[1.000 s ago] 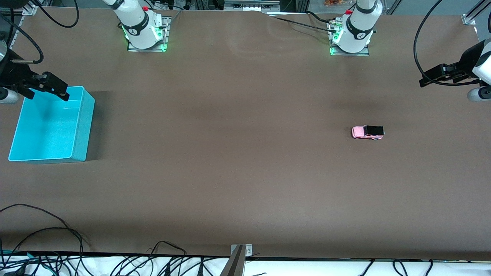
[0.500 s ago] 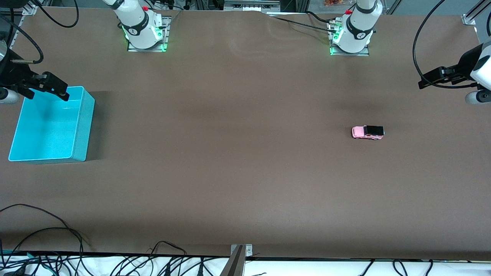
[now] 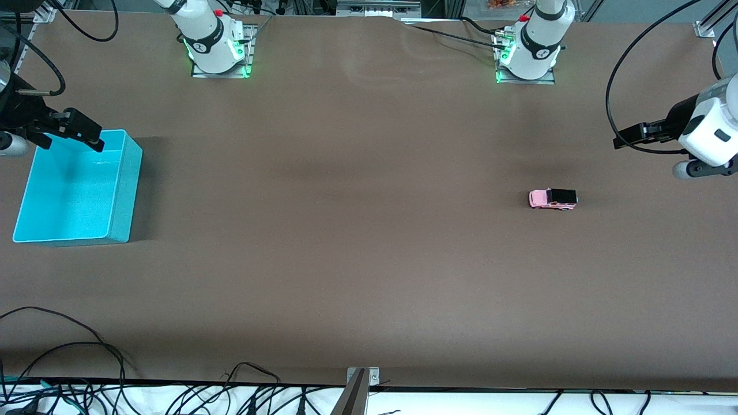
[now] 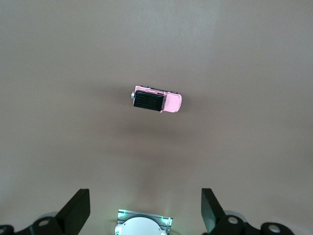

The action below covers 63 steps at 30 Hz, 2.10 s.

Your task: Wind and store pink jeep toy

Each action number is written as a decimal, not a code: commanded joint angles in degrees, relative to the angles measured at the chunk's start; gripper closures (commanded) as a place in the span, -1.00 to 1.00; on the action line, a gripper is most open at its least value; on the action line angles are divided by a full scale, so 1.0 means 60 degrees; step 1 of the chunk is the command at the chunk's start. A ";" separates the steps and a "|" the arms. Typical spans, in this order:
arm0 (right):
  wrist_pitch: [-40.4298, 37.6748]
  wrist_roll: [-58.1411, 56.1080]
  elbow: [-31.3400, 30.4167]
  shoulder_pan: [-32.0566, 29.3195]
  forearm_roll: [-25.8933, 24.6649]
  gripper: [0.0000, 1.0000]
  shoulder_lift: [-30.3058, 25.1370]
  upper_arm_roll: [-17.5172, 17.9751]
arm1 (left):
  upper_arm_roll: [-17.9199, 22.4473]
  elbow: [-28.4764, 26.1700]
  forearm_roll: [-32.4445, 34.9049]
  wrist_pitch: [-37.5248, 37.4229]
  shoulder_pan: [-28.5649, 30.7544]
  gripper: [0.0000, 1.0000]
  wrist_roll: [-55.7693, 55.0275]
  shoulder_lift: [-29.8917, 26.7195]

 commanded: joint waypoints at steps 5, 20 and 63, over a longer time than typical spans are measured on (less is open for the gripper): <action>-0.0071 -0.0117 0.0220 0.0008 -0.0139 -1.00 0.0075 0.0022 | -0.0062 -0.0896 -0.0152 0.0725 0.0134 -1.00 0.0051 -0.0101; -0.0071 -0.0117 0.0220 -0.0006 -0.0139 -1.00 0.0075 0.0022 | -0.0062 -0.2229 -0.0079 0.2101 0.0163 -1.00 0.0036 -0.0101; -0.0071 -0.0117 0.0220 -0.0006 -0.0139 -1.00 0.0075 0.0022 | -0.0062 -0.5232 -0.0137 0.5851 0.0324 -1.00 0.0065 0.1290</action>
